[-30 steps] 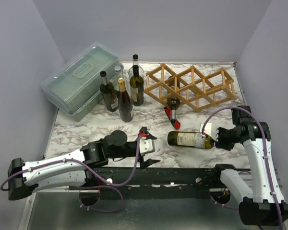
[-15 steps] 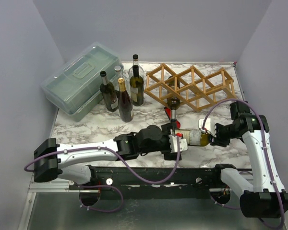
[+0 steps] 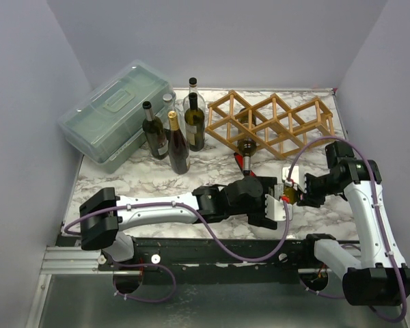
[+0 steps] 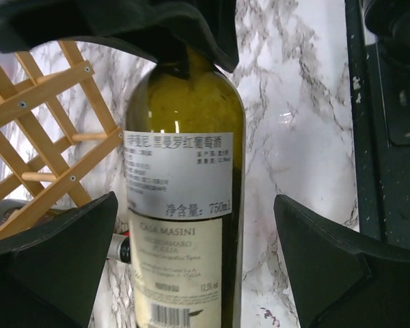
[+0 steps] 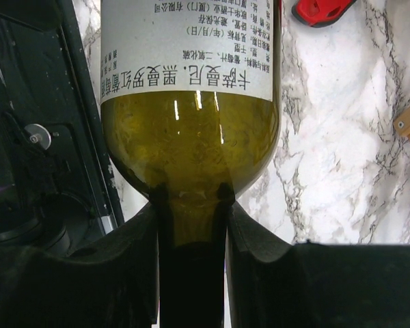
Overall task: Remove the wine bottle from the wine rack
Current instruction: Place the wine bottle at the center of the board.
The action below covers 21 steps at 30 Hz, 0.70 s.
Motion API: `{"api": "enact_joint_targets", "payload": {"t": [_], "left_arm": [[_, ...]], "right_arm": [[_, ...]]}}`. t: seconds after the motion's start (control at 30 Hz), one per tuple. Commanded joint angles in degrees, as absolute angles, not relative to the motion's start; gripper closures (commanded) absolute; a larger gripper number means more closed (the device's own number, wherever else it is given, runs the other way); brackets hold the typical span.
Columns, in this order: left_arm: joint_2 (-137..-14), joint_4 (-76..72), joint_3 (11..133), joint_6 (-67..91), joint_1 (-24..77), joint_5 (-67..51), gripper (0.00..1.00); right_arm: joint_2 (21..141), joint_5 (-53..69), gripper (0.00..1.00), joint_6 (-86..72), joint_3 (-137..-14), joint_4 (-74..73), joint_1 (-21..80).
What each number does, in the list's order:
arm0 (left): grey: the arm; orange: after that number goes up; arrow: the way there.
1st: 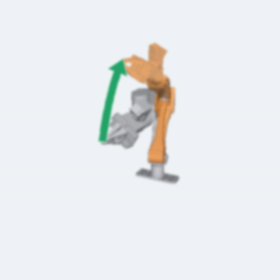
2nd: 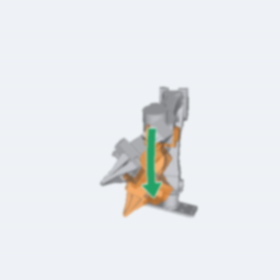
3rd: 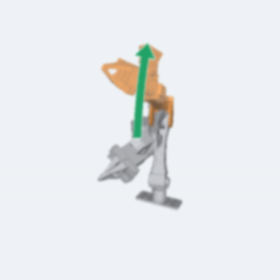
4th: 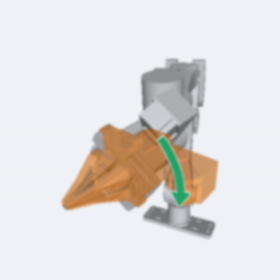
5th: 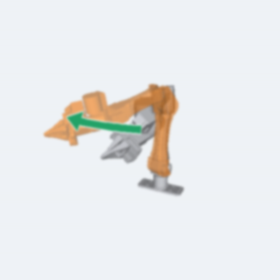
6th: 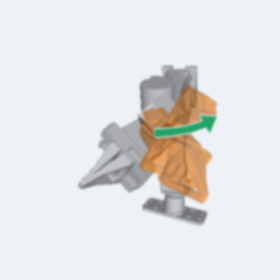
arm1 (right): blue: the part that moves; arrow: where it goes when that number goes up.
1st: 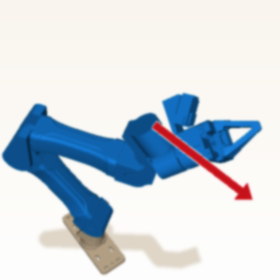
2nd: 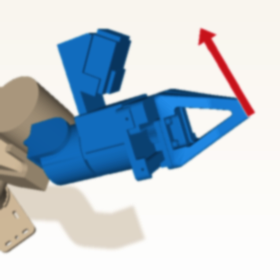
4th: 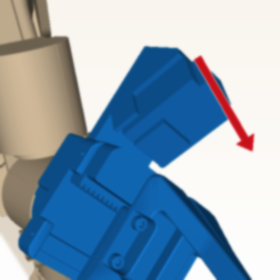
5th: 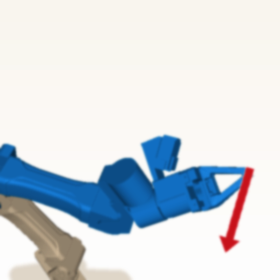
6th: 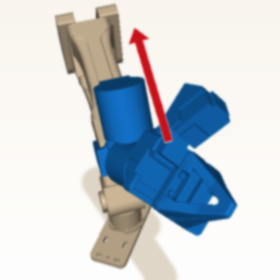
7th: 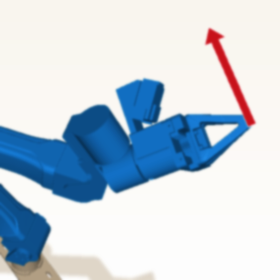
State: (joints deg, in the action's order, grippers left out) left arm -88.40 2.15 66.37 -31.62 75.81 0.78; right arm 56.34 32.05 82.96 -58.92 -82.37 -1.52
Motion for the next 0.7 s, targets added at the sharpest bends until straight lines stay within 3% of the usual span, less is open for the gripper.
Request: {"api": "enact_joint_targets", "payload": {"t": [0.0,0.57,0.67], "left_arm": [[-90.80,5.23,68.52,-34.42,76.25,3.86,0.01],[-95.97,0.34,67.95,-39.90,76.26,13.76,0.01],[-96.22,0.26,67.90,-40.17,76.21,15.16,0.06]], "right_arm": [[56.88,39.76,1.00,81.79,-62.01,-81.39,-0.80],[58.80,42.23,1.00,77.79,-62.05,-81.34,1.74],[59.04,42.28,1.00,77.56,-62.10,-81.39,1.90]]}}
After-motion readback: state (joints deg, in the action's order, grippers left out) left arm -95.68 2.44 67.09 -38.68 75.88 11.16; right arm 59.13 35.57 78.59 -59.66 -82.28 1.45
